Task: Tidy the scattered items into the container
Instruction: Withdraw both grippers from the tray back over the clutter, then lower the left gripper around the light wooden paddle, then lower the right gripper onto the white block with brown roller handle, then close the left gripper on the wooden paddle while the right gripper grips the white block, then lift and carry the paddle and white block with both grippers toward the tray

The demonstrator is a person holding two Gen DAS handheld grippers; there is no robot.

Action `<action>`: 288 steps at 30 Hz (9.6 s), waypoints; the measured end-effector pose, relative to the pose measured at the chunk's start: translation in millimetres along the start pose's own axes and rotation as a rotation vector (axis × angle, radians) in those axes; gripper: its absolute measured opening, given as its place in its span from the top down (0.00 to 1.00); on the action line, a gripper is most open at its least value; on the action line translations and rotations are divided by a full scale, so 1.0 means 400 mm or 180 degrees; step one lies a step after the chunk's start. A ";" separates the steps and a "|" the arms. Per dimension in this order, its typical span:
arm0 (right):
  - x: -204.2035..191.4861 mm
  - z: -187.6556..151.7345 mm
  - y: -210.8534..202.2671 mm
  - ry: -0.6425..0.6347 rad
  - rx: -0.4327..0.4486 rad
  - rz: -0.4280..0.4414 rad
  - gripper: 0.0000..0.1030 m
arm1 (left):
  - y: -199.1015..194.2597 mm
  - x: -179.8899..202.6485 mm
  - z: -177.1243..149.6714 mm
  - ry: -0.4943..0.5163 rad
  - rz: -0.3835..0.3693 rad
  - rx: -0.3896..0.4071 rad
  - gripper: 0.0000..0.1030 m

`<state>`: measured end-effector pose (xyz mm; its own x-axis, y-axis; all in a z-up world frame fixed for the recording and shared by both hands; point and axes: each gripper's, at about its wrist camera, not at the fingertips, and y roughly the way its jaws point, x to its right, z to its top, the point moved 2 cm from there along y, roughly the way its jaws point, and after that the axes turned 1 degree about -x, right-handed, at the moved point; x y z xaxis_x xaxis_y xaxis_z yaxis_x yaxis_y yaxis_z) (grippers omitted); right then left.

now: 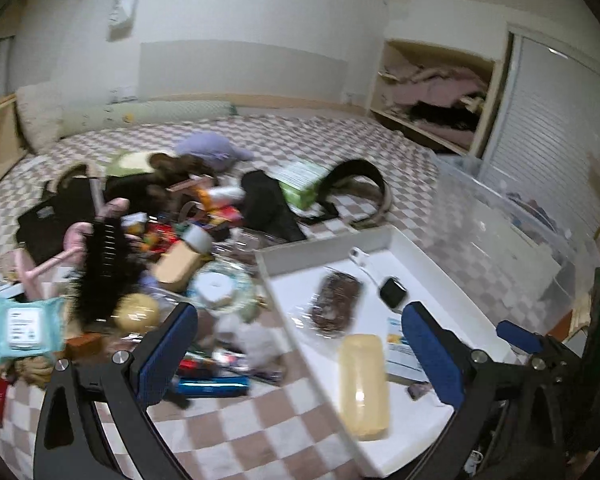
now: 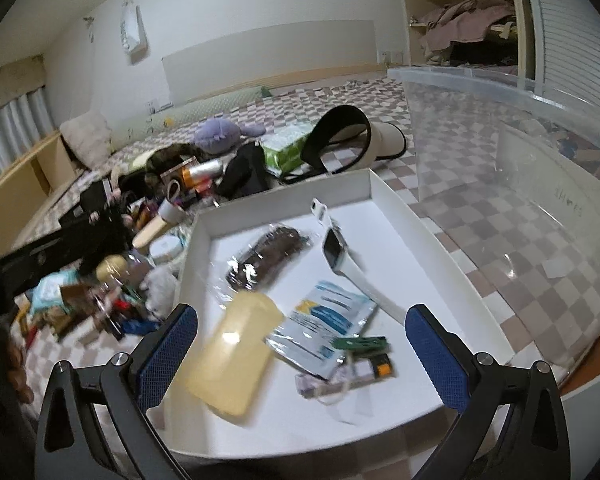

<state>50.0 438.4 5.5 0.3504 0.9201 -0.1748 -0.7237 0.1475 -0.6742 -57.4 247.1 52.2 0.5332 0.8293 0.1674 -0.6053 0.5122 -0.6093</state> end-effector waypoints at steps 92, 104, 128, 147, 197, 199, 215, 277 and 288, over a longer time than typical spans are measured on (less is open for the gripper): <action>-0.636 -0.207 0.294 -0.1023 -0.0865 0.1830 0.00 | 0.050 -0.640 -0.355 -0.1312 -0.0559 -0.1073 0.59; -0.661 -0.164 0.378 -0.1167 -0.0977 0.1912 0.00 | 0.025 -0.633 -0.355 -0.1154 -0.0158 -0.0897 0.45; -0.666 -0.141 0.418 -0.2153 -0.0924 0.1930 0.00 | 0.033 -0.613 -0.354 -0.0880 0.0109 -0.0900 0.21; -0.718 -0.194 0.430 -0.2475 -0.0980 0.1707 0.00 | 0.056 -0.584 -0.352 -0.0594 0.0298 -0.0978 0.20; -0.528 -0.174 0.371 -0.1380 -0.1384 0.1402 0.15 | 0.094 -0.382 -0.367 0.0507 -0.0185 -0.1047 0.44; -0.526 -0.174 0.372 -0.1369 -0.1394 0.1403 0.15 | 0.081 -0.370 -0.377 0.0541 -0.0241 -0.1059 0.44; -0.565 -0.203 0.373 -0.1736 -0.1364 0.1201 0.02 | 0.075 -0.359 -0.391 0.0459 -0.0048 -0.1017 0.38; -0.442 -0.131 0.220 -0.0110 -0.0937 0.1947 0.15 | -0.078 -0.366 -0.327 -0.0384 -0.0032 -0.0394 0.59; -0.418 -0.042 0.135 -0.0086 -0.0544 0.2066 0.15 | -0.132 -0.338 -0.240 -0.0306 -0.0056 -0.0047 0.59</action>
<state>-37.6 286.6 -13.6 -0.1408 0.8120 -0.5664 -0.6775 -0.4961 -0.5430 -40.8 86.5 -12.4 0.4842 0.8382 0.2512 -0.5872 0.5241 -0.6169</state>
